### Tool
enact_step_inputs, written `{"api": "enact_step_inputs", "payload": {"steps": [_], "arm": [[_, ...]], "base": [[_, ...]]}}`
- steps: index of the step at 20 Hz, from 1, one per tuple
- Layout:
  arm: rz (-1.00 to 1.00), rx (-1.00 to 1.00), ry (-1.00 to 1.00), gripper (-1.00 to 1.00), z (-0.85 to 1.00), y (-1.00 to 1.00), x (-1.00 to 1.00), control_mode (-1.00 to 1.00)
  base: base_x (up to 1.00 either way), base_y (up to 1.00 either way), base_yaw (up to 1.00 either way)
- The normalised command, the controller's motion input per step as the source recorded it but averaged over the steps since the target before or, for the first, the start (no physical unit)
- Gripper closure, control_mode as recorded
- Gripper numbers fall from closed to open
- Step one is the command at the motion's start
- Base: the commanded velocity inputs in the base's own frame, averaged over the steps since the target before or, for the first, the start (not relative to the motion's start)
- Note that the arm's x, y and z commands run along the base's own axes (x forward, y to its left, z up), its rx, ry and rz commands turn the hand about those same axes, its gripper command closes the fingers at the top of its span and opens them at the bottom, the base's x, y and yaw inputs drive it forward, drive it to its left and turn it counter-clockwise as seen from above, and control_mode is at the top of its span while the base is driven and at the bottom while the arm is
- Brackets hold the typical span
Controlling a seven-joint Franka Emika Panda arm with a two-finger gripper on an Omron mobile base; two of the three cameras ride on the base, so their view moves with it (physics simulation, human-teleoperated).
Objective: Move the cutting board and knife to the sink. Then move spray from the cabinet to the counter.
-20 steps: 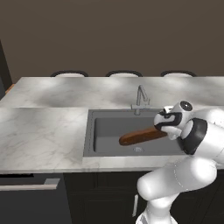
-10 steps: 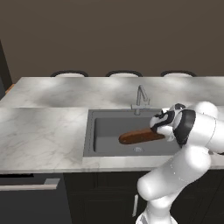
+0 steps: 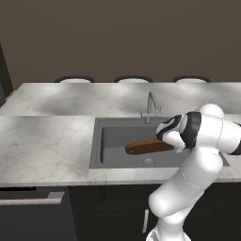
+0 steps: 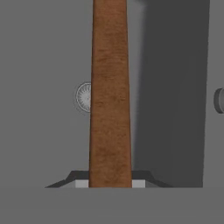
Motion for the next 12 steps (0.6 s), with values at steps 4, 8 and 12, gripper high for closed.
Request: {"api": "enact_step_inputs", "payload": {"steps": [4,8,12], "arm": [[0.00,0.04,-0.02,1.00,-0.18,-0.08,0.15,-1.00],[0.00,0.00,-0.09,1.00,-0.22,-0.10,0.10,-1.00],[0.00,0.00,-0.11,1.00,-0.18,-0.11,0.15,-1.00]], "base": [[0.00,0.00,0.00],[0.00,0.00,0.00],[0.00,0.00,0.00]]}}
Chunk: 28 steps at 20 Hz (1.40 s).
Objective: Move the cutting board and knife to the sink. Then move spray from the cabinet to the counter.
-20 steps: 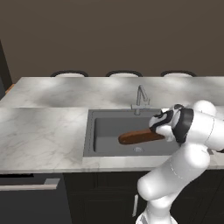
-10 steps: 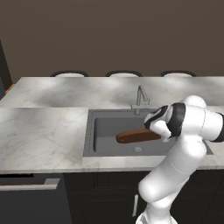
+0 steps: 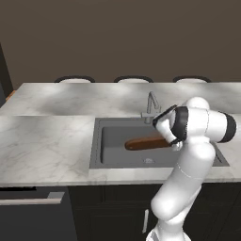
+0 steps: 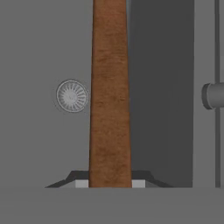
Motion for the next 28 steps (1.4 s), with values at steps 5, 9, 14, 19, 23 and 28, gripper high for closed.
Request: {"api": "enact_step_inputs", "payload": {"steps": [5,9,14,19,23,28], "arm": [[0.00,0.00,-0.14,1.00,-0.21,-0.09,0.08,-1.00],[0.01,0.00,-0.14,1.00,-0.33,-0.06,-0.02,-1.00],[0.02,0.00,-0.09,1.00,-0.36,-0.04,-0.05,-1.00],[0.04,0.00,-0.01,1.00,-0.28,-0.01,-0.01,-1.00],[0.07,0.00,0.02,1.00,-0.17,0.00,0.01,-1.00],[0.17,0.00,0.08,1.00,-0.18,-0.02,0.01,-1.00]], "base": [[0.00,0.00,0.00],[0.00,0.00,0.00],[0.00,0.00,0.00],[0.00,0.00,0.00],[0.00,0.00,0.00],[0.00,0.00,0.00]]}}
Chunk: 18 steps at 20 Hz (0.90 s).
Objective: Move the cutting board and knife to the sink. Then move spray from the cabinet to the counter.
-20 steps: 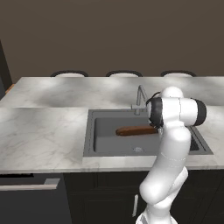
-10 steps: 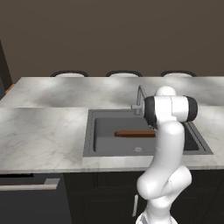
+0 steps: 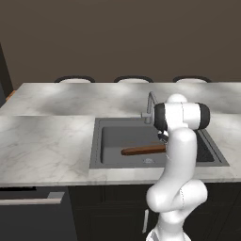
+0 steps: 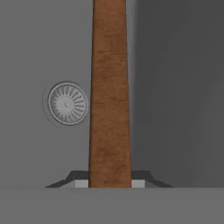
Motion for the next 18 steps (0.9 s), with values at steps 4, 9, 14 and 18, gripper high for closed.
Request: {"api": "enact_step_inputs", "payload": {"steps": [4,9,14,18], "arm": [[0.20,0.00,0.07,1.00,-0.19,-0.02,0.00,-1.00],[0.15,0.00,0.07,1.00,-0.13,-0.01,0.03,-1.00],[0.07,0.00,0.06,1.00,-0.12,-0.01,0.09,-1.00],[0.06,0.00,0.09,1.00,-0.11,0.00,0.07,-1.00]], "base": [[0.00,0.00,0.00],[0.00,0.00,0.00],[0.00,0.00,0.00],[0.00,0.00,0.00]]}}
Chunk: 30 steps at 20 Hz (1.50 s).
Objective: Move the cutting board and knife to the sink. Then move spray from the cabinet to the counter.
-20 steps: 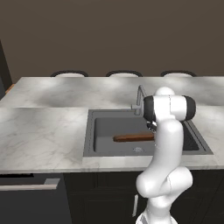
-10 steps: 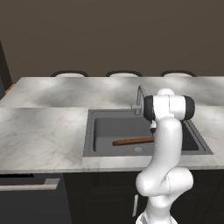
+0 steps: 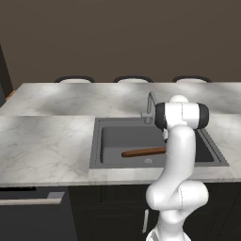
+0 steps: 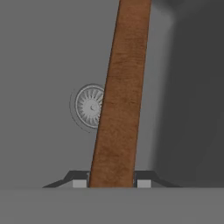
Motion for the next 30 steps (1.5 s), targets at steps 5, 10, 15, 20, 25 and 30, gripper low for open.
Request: {"api": "enact_step_inputs", "payload": {"steps": [5,10,15,20,25,30], "arm": [[0.04,0.00,0.08,-1.00,-0.12,0.00,0.02,-1.00],[0.00,0.00,0.07,-1.00,-0.10,0.00,0.00,-1.00],[0.00,0.00,0.05,-1.00,-0.03,0.00,0.00,-1.00],[0.00,0.00,0.04,-1.00,0.00,0.00,0.00,-1.00],[0.00,0.00,0.05,-1.00,0.05,0.00,-0.09,-1.00],[0.00,0.00,0.05,-1.00,0.11,0.00,-0.19,-1.00]], "base": [[0.00,0.00,0.00],[0.00,0.00,0.00],[0.00,0.00,0.00],[0.00,0.00,0.00],[0.00,0.00,0.00],[0.00,0.00,0.00]]}}
